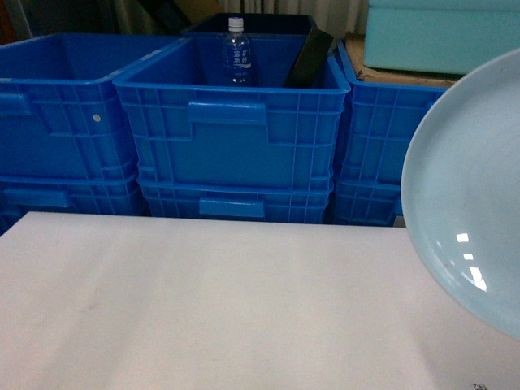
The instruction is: Place blue tray on left shelf second layer neatly
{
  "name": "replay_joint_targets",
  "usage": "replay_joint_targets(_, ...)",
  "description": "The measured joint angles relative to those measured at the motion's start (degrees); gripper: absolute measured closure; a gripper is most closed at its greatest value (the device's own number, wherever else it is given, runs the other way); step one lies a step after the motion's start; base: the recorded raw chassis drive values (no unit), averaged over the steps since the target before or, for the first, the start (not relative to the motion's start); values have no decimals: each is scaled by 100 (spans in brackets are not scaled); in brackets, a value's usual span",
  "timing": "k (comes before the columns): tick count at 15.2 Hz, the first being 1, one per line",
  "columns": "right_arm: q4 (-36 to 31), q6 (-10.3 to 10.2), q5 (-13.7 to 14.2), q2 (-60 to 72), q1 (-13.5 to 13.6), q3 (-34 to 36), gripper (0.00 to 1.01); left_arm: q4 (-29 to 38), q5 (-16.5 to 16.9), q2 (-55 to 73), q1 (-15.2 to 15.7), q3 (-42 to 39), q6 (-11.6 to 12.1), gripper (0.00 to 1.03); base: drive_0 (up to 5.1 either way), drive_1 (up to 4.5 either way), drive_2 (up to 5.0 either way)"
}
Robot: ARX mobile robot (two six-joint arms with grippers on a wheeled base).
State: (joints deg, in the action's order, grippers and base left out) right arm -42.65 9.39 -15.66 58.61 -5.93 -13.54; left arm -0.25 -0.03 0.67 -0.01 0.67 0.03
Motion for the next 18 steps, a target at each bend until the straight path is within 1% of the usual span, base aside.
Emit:
replay_joint_targets(1, 308, -81, -33, -483, 50, -24, 99, -2, 0, 0, 0, 0, 0, 5, 0, 0, 0)
replay_joint_targets(2, 1316, -236, -243, -1770, 173, -35, 99, -2, 0, 0, 0, 0, 0, 5, 0, 0, 0)
replay_joint_targets(3, 2162, -361, -601, -2736, -133, -76, 99, 0, -2, 0, 0, 0, 0, 5, 0, 0, 0)
replay_joint_targets(4, 2448, -385, -691, -3067, -164, -79, 99, 0, 0, 0, 0, 0, 0, 5, 0, 0, 0)
replay_joint_targets(6, 2839, -389, -787, -3510, -155, -79, 99, 0, 0, 0, 0, 0, 0, 5, 0, 0, 0)
replay_joint_targets(8, 3244, -400, -789, -3954, -81, -59, 99, -2, 0, 0, 0, 0, -2, 5, 0, 0, 0)
replay_joint_targets(11, 3464, -435, -813, -4199, -98, -17, 99, 0, 0, 0, 0, 0, 0, 5, 0, 0, 0)
replay_joint_targets(15, 3762, -492, -870, -4507, -240, 20, 99, 0, 0, 0, 0, 0, 0, 5, 0, 0, 0)
replay_joint_targets(18, 3985, -492, -955, -4813, -411, 146, 99, 0, 0, 0, 0, 0, 0, 5, 0, 0, 0)
